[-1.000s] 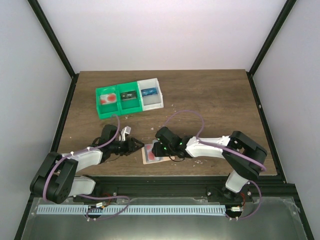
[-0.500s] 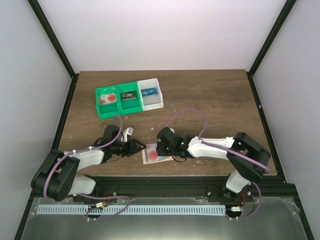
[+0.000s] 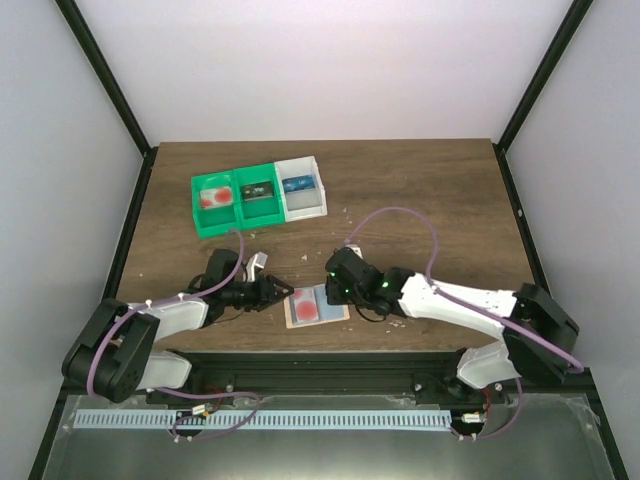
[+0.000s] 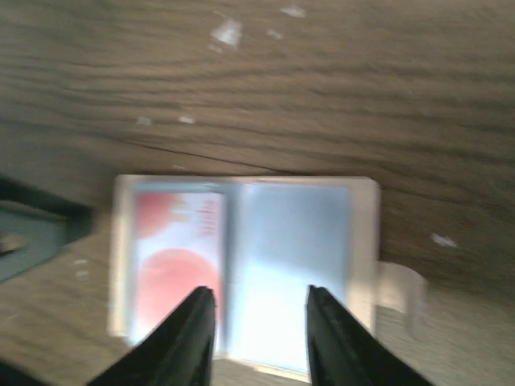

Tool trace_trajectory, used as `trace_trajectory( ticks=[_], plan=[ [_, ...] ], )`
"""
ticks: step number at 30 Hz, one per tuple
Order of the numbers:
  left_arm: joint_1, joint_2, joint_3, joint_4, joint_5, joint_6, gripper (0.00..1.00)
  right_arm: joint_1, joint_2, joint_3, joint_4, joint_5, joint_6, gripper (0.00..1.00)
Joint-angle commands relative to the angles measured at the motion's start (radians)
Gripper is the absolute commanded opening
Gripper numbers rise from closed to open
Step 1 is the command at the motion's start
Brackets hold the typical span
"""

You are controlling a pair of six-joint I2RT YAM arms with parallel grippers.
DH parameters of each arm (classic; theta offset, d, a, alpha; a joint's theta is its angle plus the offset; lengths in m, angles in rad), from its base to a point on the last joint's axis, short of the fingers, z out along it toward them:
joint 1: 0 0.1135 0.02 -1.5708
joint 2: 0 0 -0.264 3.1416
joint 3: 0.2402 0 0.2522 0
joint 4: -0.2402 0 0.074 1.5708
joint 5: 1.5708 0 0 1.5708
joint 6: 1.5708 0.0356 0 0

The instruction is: Take the credit cards out of the card holder

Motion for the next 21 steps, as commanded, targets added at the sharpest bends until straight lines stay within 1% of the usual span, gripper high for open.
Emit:
trace_trajectory(
  ticks=[1,4,6,11,15,18,21],
  plan=[
    [-0.005,0.022,-0.015,0.097,0.053,-0.036,0.47,-0.006,-0.029,-0.020,0.194,-0.124,-0.047,0.25],
    [-0.007,0.042,-0.027,0.148,0.074,-0.066,0.47,-0.006,0.043,-0.014,0.253,-0.212,-0.050,0.15],
    [-0.007,0.050,-0.035,0.170,0.078,-0.076,0.48,-0.007,0.083,-0.020,0.294,-0.256,-0.041,0.13],
    [-0.010,0.050,-0.051,0.213,0.082,-0.087,0.53,-0.007,0.125,-0.069,0.337,-0.252,-0.028,0.15],
    [-0.012,0.072,-0.053,0.236,0.078,-0.089,0.55,-0.008,0.151,-0.104,0.381,-0.272,-0.032,0.20],
    [-0.017,0.092,-0.058,0.268,0.088,-0.102,0.55,-0.008,0.172,-0.119,0.396,-0.290,-0.024,0.20],
    [-0.022,0.101,-0.057,0.277,0.080,-0.106,0.55,-0.009,0.191,-0.130,0.391,-0.266,-0.018,0.18]
  ],
)
